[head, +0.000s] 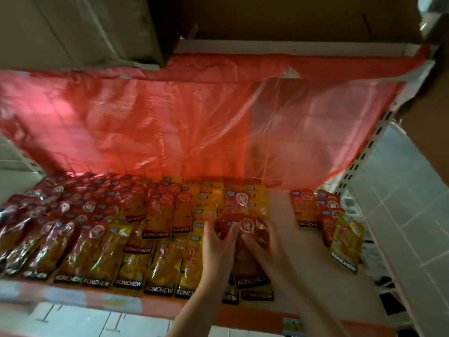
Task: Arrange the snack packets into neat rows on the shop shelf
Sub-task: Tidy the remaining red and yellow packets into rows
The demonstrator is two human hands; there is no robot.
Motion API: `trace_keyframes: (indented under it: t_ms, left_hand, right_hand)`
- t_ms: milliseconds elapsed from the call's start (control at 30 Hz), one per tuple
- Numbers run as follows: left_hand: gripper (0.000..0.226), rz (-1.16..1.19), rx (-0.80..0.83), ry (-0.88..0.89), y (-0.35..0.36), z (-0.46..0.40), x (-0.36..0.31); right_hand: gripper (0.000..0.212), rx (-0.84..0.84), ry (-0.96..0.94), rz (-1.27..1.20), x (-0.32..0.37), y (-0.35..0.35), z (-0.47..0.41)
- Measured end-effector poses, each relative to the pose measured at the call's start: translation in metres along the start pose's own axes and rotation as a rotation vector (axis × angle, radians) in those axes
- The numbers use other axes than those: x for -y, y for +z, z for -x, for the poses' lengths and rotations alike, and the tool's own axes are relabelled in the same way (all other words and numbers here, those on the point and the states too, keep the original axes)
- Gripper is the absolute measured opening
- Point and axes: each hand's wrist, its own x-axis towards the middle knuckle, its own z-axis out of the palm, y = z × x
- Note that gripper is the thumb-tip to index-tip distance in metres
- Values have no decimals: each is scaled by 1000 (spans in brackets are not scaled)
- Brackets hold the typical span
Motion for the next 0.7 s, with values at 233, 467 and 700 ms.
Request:
trace_keyframes:
  t_ms: [233,467,700]
  left_hand:
    - [21,-97,-61,62,-56,-34,-15]
    - [32,-235,-187,87,-119,-73,-9]
    - [40,-406,-195,100,-160,-83,-2]
  right_hand:
    - [45,60,-59,198,13,57,-22]
    - [40,36,-101,331,23,110,-54]
    - [67,-24,-106,593,19,137,-65]
